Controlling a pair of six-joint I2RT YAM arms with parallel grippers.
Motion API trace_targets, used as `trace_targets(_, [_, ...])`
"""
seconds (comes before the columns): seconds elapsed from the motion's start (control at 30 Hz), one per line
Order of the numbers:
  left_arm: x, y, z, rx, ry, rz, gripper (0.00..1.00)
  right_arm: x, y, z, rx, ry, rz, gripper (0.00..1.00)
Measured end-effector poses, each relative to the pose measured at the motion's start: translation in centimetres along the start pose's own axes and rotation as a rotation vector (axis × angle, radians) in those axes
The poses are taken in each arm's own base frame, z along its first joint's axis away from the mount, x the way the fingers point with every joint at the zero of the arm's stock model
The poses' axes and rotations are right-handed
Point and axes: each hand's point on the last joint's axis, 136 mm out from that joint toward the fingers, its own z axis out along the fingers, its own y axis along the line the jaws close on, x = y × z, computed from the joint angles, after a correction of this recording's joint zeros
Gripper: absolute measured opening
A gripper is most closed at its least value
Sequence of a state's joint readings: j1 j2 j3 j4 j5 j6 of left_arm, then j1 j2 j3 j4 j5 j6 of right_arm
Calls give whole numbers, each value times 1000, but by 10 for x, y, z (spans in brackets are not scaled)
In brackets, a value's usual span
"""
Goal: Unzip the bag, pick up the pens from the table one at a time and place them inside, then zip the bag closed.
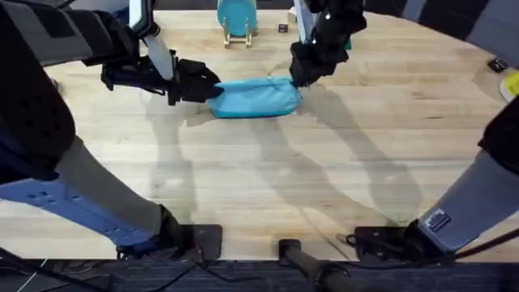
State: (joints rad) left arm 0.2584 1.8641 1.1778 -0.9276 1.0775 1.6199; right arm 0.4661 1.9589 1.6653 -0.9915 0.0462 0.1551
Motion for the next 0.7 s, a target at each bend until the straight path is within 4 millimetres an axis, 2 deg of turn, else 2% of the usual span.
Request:
trace_targets(0.3, [-1, 0, 0, 1, -3, -1, 42, 5, -14, 0, -14, 30, 36, 31])
trace_targets(0.7, [-1, 0, 0, 2, -4, -2, 42, 7, -20, 0, -64, 46, 73, 31])
